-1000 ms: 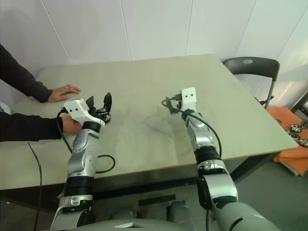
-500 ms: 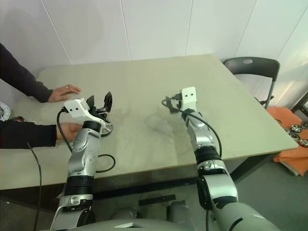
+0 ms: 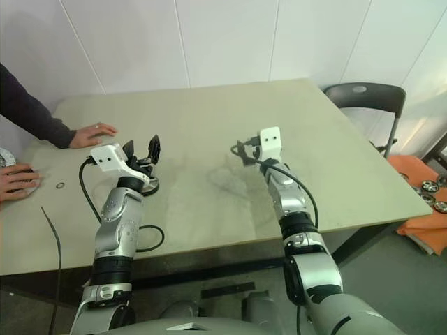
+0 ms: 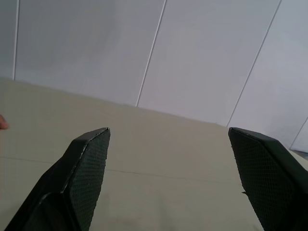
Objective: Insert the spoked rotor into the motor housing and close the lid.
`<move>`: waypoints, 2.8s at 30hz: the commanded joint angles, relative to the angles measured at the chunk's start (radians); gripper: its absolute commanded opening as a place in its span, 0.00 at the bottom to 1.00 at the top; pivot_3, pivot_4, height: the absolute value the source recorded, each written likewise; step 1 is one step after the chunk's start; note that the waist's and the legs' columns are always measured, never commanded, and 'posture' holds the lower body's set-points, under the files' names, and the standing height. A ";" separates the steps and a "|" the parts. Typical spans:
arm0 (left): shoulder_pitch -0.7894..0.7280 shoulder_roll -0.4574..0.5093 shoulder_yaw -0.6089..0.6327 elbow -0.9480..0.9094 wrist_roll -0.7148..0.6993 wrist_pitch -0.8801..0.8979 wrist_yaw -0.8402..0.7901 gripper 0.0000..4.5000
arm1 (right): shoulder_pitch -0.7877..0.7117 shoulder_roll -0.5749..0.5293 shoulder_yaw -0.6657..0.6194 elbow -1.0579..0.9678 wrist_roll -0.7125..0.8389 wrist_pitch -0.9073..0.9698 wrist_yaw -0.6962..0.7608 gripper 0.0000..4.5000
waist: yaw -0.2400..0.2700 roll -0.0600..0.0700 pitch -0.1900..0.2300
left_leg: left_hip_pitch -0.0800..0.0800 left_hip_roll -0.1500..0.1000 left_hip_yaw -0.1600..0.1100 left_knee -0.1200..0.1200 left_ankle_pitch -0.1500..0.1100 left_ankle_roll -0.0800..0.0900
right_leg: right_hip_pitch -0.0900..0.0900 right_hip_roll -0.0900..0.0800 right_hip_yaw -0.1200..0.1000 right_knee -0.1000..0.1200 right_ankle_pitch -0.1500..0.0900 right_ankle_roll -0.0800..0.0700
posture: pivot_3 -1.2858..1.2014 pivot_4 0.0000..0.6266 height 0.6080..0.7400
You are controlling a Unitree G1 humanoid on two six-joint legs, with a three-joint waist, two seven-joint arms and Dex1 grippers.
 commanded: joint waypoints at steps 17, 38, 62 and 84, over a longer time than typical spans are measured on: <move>-0.019 0.006 0.004 -0.048 0.003 0.001 0.007 0.93 | -0.035 -0.005 -0.008 -0.007 0.000 -0.017 -0.007 0.99 | 0.001 0.000 0.000 | 0.000 0.000 0.000 0.000 0.000 0.000 | 0.000 0.000 0.000 0.000 0.000 0.000 | 0.52 0.00 1.00; -0.057 0.022 0.021 -0.018 0.000 -0.004 -0.006 0.93 | -0.065 0.005 -0.012 0.050 -0.002 -0.054 -0.021 0.99 | 0.000 0.000 0.000 | 0.000 0.000 0.000 0.000 0.000 0.000 | 0.000 0.000 0.000 0.000 0.000 0.000 | 0.52 0.00 1.00; -0.045 0.034 0.016 -0.038 -0.002 0.011 -0.010 0.93 | -0.069 0.010 -0.011 0.060 -0.001 -0.066 -0.010 0.99 | 0.000 0.000 0.000 | 0.000 0.000 0.000 0.000 0.000 0.000 | 0.000 0.000 0.000 0.000 0.000 0.000 | 0.52 0.00 1.00; -0.044 0.029 0.011 -0.036 0.002 0.011 -0.011 0.93 | -0.061 -0.002 -0.016 0.051 0.000 -0.066 -0.010 0.99 | 0.000 0.000 0.000 | 0.000 0.000 0.000 0.000 0.000 0.000 | 0.000 0.000 0.000 0.000 0.000 0.000 | 0.52 0.00 1.00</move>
